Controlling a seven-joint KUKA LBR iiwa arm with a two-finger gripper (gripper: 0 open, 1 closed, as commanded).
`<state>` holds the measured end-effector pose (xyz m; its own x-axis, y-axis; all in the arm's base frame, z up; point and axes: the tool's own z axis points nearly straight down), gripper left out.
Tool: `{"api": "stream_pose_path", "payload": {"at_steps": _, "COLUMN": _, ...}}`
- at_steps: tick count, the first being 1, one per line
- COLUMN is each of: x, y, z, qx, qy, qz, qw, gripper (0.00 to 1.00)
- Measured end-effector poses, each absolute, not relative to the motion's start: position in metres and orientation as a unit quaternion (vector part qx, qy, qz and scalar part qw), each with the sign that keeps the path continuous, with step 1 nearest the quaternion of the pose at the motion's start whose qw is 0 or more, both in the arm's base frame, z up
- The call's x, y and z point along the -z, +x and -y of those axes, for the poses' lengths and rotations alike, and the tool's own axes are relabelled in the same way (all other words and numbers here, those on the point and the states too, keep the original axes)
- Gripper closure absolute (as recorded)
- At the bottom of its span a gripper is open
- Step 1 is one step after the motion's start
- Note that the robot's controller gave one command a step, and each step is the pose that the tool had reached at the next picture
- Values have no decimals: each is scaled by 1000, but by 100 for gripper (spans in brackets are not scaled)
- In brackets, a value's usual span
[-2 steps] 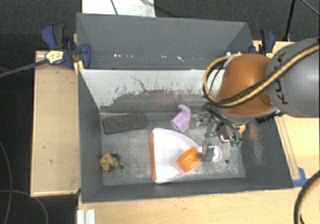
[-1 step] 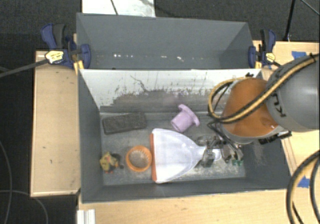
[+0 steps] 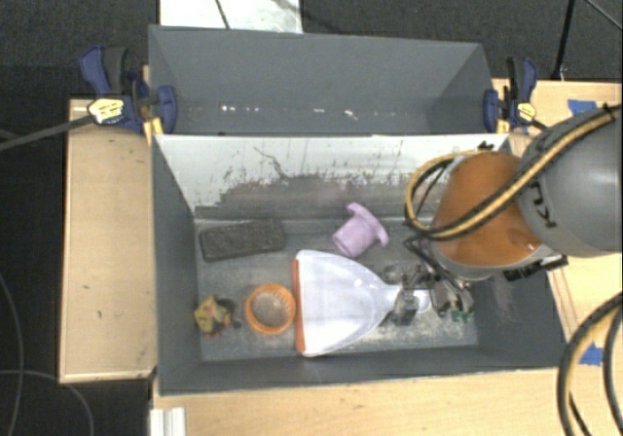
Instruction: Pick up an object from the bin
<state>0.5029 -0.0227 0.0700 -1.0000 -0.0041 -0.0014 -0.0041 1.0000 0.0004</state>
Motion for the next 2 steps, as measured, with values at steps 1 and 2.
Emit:
{"api": "stream_pose_path", "payload": {"at_steps": 1, "x": -167, "y": 503, "z": 10, "qx": 0, "qy": -14, "qz": -1000, "qw": 1, "gripper": 100}}
{"api": "stream_pose_path", "payload": {"at_steps": 2, "x": -167, "y": 502, "z": 10, "qx": 0, "qy": -14, "qz": -1000, "qw": 1, "gripper": 100}}
